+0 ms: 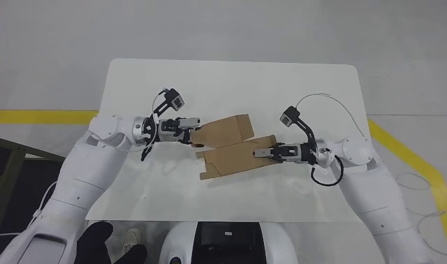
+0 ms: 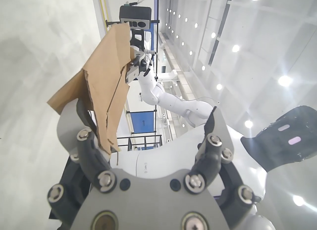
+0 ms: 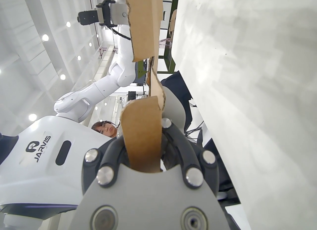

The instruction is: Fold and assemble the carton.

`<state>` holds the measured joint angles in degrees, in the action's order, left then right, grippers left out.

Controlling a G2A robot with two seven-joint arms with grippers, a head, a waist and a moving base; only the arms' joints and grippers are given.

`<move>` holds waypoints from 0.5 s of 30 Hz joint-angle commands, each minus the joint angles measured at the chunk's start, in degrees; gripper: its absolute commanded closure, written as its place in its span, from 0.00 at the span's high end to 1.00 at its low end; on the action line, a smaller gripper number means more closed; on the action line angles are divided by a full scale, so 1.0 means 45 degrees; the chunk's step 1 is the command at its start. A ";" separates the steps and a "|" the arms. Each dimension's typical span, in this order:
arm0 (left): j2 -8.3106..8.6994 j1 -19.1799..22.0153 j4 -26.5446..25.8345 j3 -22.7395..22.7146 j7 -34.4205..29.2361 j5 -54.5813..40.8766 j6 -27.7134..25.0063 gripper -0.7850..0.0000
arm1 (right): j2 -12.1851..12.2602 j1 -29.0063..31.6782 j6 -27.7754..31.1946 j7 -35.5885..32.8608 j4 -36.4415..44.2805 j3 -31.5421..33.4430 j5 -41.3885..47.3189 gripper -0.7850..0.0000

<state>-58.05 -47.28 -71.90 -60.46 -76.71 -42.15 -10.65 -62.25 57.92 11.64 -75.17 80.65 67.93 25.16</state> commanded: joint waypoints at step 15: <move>-0.0096 0.0041 0.0393 0.0101 -0.0247 0.0503 0.0421 0.44 | 0.0063 -0.0019 -0.0059 0.0010 0.0215 -0.0222 -0.0152 0.00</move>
<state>-58.47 -47.18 -70.24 -60.07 -77.62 -40.28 -9.00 -61.98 57.87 11.41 -75.15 81.60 66.99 24.49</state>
